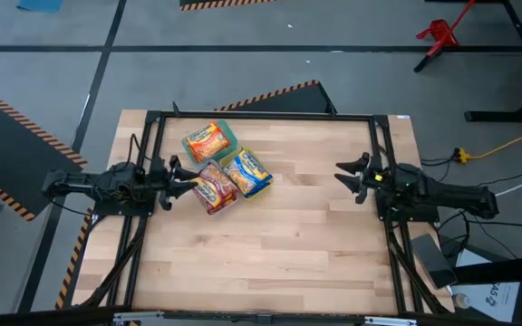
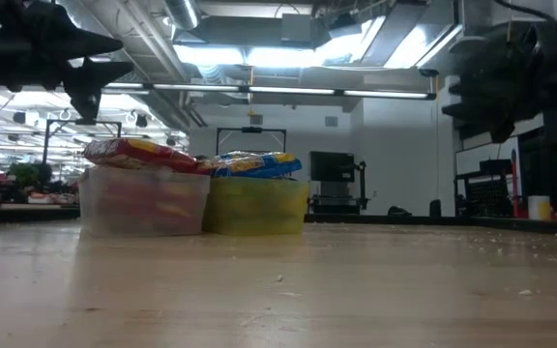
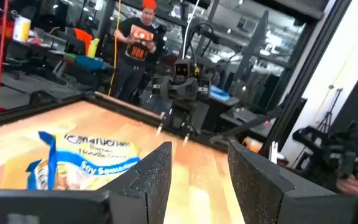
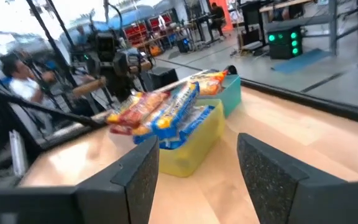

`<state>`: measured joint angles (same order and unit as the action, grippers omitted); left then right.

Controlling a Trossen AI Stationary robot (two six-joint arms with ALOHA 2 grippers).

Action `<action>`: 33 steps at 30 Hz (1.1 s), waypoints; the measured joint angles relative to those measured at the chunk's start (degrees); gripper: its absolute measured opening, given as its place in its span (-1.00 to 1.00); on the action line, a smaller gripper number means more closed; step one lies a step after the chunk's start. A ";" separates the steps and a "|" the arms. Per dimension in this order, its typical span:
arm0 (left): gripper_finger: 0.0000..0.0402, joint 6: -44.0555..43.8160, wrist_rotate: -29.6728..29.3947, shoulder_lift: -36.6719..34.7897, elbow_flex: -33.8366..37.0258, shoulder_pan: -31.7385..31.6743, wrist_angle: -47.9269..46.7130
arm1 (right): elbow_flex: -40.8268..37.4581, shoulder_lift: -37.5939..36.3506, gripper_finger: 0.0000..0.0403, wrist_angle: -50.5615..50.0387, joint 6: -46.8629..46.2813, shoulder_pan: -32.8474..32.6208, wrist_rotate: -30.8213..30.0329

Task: Sort Maruchan noodles
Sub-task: Return to home position

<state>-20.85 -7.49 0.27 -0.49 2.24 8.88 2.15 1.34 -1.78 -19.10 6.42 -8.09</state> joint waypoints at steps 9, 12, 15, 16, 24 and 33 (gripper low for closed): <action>-0.25 0.38 0.04 0.05 0.02 0.00 -0.28 | -0.02 0.03 0.03 -0.63 1.43 0.00 1.59; -0.25 0.41 0.07 0.07 0.02 0.00 -0.28 | -0.02 0.03 0.03 -0.65 1.43 0.00 1.61; -0.25 0.41 0.07 0.07 0.02 0.00 -0.28 | -0.02 0.03 0.03 -0.66 1.43 0.00 1.58; -0.25 0.41 0.07 0.07 0.02 0.00 -0.28 | -0.02 0.03 0.03 -0.67 1.43 0.00 1.58; -0.25 0.43 0.07 0.07 0.02 0.00 -0.28 | -0.02 0.03 0.03 -0.70 1.41 0.00 1.58; -0.25 0.45 0.07 0.07 0.02 0.00 -0.28 | -0.02 0.03 0.03 -0.72 1.41 0.00 1.56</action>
<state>-20.40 -7.42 0.34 -0.47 2.24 8.60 2.13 1.37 -2.51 -17.69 6.42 -6.52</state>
